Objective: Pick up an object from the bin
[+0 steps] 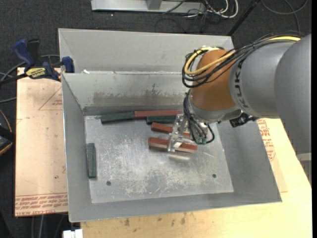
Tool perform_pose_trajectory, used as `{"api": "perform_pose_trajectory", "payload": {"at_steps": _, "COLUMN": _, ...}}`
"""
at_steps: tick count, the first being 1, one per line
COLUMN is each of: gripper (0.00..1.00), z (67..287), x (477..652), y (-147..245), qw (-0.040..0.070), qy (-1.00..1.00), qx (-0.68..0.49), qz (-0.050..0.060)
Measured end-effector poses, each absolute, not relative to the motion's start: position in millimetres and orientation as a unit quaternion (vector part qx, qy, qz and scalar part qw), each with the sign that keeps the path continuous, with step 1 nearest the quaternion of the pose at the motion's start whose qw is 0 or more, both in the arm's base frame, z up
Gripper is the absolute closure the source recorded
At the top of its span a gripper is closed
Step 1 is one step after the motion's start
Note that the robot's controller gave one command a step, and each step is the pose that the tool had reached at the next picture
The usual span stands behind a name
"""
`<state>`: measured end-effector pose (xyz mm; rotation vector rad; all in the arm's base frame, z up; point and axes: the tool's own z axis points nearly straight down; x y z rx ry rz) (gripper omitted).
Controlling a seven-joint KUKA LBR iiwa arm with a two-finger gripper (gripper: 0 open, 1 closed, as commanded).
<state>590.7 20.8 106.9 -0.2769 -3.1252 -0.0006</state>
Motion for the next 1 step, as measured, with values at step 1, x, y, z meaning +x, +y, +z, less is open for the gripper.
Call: {"api": "perform_pose_trajectory", "payload": {"at_steps": 1, "gripper": 1.0, "z": 122.0, "x": 593.6, "y": 20.9, "qw": -0.002, "qy": -0.996, "qx": -0.088, "qz": -0.001}}
